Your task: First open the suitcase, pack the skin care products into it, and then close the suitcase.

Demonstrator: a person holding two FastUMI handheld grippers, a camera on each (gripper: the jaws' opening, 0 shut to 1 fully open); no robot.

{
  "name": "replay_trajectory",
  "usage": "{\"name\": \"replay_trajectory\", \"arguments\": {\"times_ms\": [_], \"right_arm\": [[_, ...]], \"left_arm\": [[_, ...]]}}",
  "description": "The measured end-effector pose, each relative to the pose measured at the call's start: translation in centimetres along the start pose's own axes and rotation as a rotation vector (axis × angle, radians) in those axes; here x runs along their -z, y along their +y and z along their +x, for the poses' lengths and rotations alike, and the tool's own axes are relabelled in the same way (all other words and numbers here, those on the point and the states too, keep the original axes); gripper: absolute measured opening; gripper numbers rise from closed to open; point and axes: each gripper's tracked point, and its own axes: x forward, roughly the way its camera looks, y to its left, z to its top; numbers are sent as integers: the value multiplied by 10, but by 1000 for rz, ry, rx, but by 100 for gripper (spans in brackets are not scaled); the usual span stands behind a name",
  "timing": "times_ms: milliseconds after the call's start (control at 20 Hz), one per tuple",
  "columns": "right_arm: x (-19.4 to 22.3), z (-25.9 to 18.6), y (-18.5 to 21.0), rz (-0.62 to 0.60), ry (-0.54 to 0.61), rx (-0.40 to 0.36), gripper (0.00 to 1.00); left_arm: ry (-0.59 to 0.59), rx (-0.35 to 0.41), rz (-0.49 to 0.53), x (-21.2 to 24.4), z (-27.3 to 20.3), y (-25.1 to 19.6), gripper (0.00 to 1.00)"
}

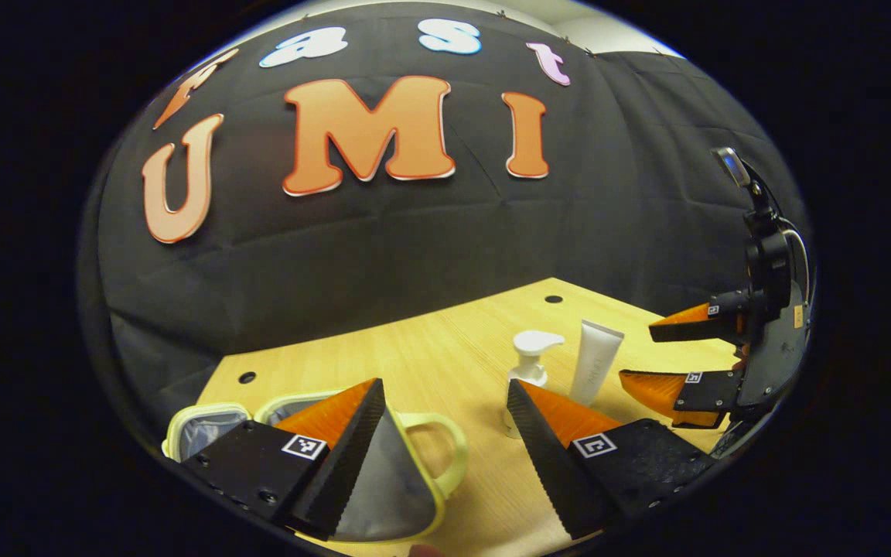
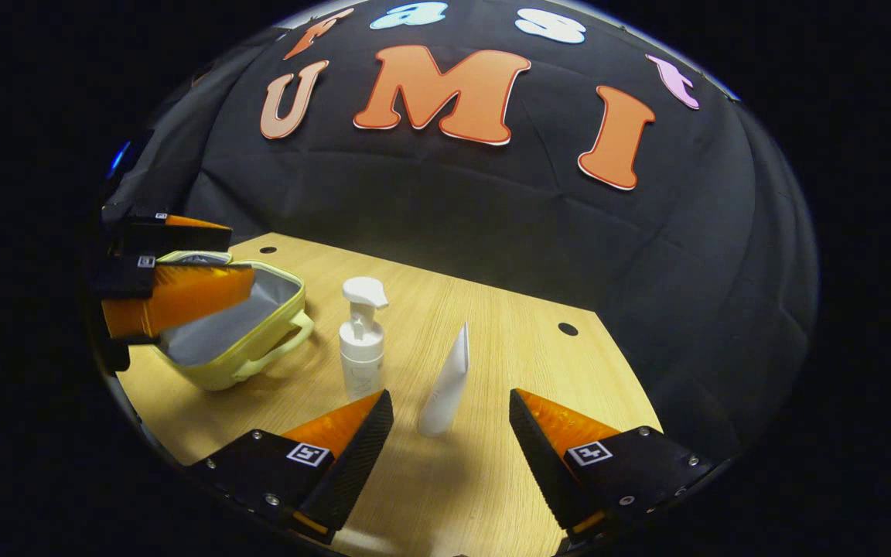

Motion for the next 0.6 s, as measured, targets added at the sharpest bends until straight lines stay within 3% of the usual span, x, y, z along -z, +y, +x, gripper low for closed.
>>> {"name": "replay_trajectory", "arguments": {"times_ms": [250, 600], "right_arm": [[16, 13, -4, 11, 23, -15, 96], [42, 43, -5, 1, 63, -44, 96]], "left_arm": [[70, 67, 3, 30, 39, -39, 99], [172, 106, -30, 79, 96, -64, 100]]}}
